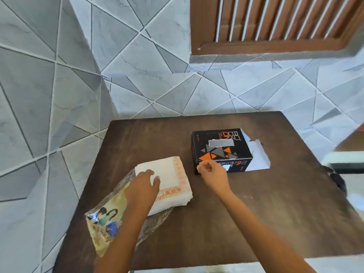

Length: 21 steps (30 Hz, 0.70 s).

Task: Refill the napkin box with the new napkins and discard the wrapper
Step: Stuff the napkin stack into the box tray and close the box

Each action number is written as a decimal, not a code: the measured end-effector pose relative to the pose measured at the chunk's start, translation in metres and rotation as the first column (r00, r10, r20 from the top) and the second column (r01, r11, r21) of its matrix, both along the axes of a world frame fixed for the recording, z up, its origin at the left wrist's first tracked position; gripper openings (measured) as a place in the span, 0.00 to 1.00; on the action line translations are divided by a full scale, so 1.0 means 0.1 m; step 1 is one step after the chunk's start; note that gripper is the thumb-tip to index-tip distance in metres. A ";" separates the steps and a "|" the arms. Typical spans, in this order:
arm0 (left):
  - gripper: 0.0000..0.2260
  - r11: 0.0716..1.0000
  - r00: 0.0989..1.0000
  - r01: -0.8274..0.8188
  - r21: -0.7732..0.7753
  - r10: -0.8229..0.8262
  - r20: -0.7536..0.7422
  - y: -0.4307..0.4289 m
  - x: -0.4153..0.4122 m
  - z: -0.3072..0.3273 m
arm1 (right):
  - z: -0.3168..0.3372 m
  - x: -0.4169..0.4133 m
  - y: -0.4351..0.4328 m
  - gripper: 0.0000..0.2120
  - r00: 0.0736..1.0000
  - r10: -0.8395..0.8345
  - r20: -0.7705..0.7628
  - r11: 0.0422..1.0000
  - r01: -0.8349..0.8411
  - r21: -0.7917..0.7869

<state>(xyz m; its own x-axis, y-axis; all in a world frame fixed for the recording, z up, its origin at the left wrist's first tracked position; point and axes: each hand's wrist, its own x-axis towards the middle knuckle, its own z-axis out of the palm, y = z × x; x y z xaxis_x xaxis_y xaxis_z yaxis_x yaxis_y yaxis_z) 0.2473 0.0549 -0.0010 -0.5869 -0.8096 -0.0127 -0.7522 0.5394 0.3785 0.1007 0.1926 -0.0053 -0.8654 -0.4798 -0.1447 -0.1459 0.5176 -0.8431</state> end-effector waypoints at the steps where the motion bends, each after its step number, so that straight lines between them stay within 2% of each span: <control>1: 0.16 0.998 0.997 0.060 0.024 -0.059 -0.040 0.08 -0.18 0.03 | 0.06 -0.10 0.14 0.09 0.998 -0.057 -0.026 0.998 0.056 -0.035; 5: 0.17 0.940 0.944 0.268 0.211 -0.212 -0.251 0.36 -0.78 0.02 | 0.13 -0.48 0.59 0.08 0.964 -0.263 -0.048 0.959 0.255 -0.125; 8: 0.25 0.916 0.950 0.288 0.280 -0.236 -0.207 0.53 -1.17 -0.04 | 0.07 -0.77 0.86 0.14 0.945 -0.325 -0.030 0.944 0.322 -0.075; 12: 0.31 0.941 0.970 0.230 0.247 -0.242 0.018 0.67 -1.54 -0.08 | -0.02 -1.06 0.99 0.26 0.990 -0.142 0.007 0.989 0.141 0.044; 14: 0.30 0.946 0.971 0.203 0.253 -0.228 0.073 0.71 -1.64 -0.07 | -0.09 -1.15 1.03 0.26 0.999 -0.032 -0.041 0.994 0.036 0.106; 16: 0.29 0.950 0.973 0.185 0.253 -0.213 0.086 0.74 -1.71 -0.07 | -0.19 -1.23 1.08 0.24 0.985 0.061 -0.161 0.978 -0.027 0.207; 21: 0.25 0.934 0.963 0.246 0.260 -0.265 0.040 0.71 -1.81 -0.08 | -0.26 -1.24 1.25 0.21 0.905 0.147 -0.400 0.881 0.063 0.468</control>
